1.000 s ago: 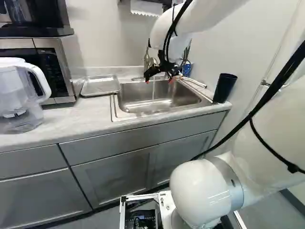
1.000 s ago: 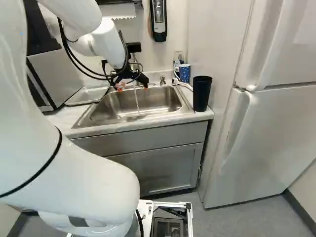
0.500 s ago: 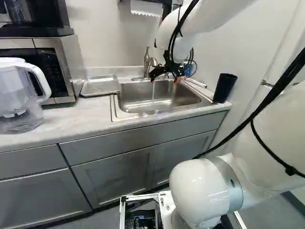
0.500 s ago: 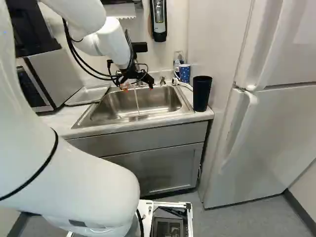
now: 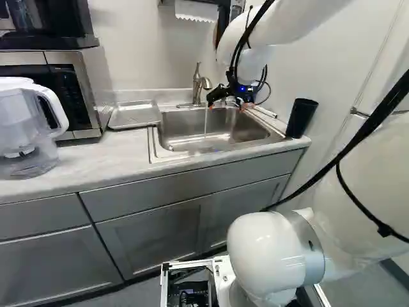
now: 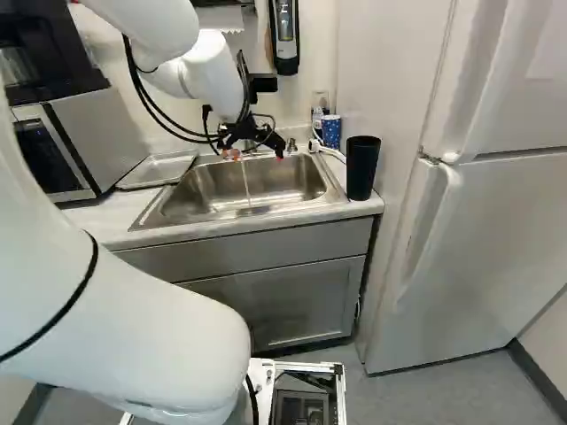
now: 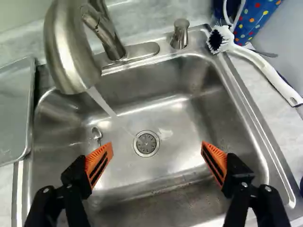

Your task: Rinse the cup and place it in the tray

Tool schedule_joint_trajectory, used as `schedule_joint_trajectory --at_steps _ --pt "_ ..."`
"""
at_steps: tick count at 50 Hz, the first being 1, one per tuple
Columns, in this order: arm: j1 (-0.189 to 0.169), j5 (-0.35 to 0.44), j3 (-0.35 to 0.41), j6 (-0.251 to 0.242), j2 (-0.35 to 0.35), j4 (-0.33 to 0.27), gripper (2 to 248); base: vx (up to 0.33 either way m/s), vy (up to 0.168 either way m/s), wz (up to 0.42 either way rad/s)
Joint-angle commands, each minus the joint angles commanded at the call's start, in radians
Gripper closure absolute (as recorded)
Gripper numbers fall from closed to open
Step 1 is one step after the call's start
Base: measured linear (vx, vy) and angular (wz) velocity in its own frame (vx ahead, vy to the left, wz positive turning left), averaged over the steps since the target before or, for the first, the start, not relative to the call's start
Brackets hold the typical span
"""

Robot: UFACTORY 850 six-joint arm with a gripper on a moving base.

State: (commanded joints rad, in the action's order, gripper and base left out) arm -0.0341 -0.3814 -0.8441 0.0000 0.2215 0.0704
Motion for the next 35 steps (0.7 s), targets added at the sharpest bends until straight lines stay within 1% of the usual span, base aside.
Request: schedule_joint_trajectory --at_steps 7,23,31,35 --pt "-0.012 0.018 -0.003 0.000 -0.004 0.025 3 0.000 0.000 0.000" --pt "-0.020 0.045 -0.003 0.000 -0.004 0.089 3 0.000 0.000 0.000" --pt "-0.040 0.055 0.004 0.000 0.005 0.122 3 0.000 0.000 0.000" --pt "-0.042 0.060 0.004 0.000 0.005 0.137 3 0.000 0.000 0.000"
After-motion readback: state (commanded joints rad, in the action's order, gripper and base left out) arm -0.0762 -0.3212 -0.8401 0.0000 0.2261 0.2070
